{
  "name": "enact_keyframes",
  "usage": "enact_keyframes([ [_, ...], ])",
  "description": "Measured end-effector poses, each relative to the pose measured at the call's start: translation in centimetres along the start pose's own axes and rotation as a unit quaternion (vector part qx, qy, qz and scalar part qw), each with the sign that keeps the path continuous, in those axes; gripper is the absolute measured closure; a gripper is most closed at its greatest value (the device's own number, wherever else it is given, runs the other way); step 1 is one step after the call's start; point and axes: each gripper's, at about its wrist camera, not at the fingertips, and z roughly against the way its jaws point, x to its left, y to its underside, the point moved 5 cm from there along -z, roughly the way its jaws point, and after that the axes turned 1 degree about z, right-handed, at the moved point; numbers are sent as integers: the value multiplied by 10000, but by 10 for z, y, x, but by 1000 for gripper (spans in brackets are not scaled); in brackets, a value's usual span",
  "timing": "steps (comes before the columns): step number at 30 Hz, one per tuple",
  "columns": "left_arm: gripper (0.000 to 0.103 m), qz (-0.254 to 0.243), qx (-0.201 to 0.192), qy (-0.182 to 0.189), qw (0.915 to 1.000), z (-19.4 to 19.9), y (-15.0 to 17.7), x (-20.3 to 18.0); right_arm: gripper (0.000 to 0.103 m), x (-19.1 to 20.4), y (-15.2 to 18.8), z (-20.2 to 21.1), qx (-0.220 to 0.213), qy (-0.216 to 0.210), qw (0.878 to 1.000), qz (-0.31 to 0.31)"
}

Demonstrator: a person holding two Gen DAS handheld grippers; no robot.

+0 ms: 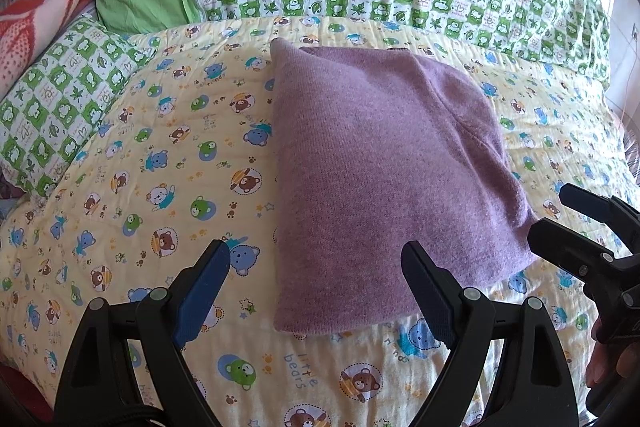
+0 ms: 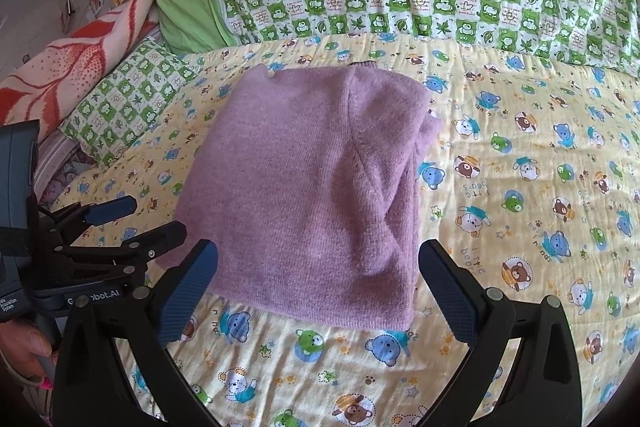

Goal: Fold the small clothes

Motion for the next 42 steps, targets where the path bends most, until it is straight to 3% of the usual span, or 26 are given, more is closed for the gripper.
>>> enact_keyframes([
  [42, 15, 141, -30, -222, 9996, -6, -20, 4, 3, -12, -15, -3, 9, -39, 10000, -30],
])
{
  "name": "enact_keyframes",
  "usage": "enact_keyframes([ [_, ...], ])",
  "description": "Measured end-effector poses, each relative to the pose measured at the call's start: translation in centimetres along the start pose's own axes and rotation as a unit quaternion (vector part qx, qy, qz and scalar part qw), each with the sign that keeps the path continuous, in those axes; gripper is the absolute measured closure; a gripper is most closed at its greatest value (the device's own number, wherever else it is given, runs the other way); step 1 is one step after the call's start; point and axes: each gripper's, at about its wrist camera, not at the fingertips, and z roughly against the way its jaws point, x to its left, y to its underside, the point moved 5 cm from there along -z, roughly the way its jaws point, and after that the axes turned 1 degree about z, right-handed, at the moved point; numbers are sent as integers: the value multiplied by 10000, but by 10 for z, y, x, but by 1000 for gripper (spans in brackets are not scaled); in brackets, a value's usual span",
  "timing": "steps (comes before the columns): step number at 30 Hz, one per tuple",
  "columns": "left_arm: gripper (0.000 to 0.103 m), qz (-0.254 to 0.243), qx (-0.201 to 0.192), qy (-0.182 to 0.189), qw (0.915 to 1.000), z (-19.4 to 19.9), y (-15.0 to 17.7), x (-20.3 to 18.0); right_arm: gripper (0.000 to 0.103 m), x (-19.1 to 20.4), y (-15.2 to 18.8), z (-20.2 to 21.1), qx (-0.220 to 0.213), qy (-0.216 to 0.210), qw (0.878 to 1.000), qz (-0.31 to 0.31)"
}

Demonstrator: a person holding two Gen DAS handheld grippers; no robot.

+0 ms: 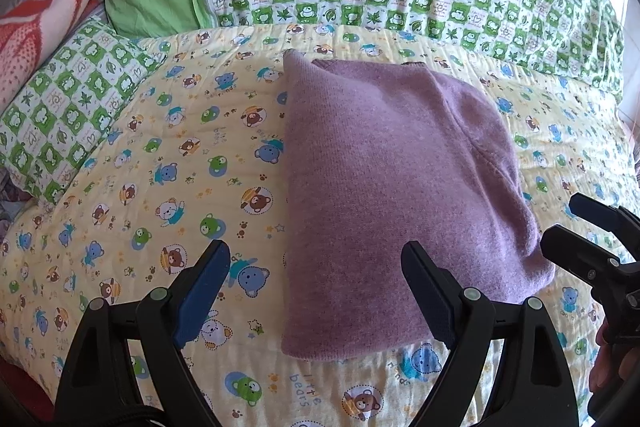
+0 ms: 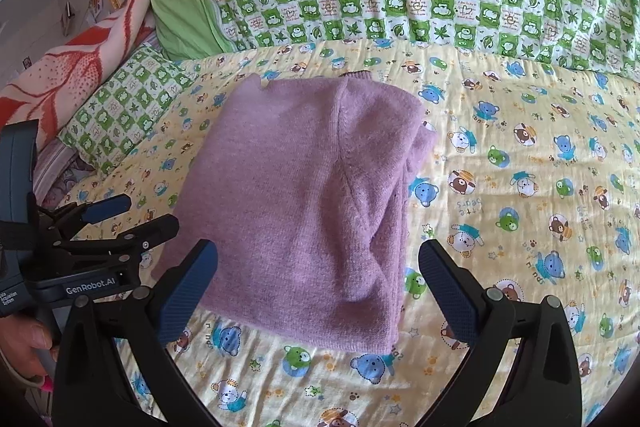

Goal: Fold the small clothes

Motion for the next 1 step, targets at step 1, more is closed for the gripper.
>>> enact_keyframes([
  [1, 15, 14, 12, 1, 10000, 0, 0, 0, 3, -1, 0, -1, 10, 3, 10000, -2],
])
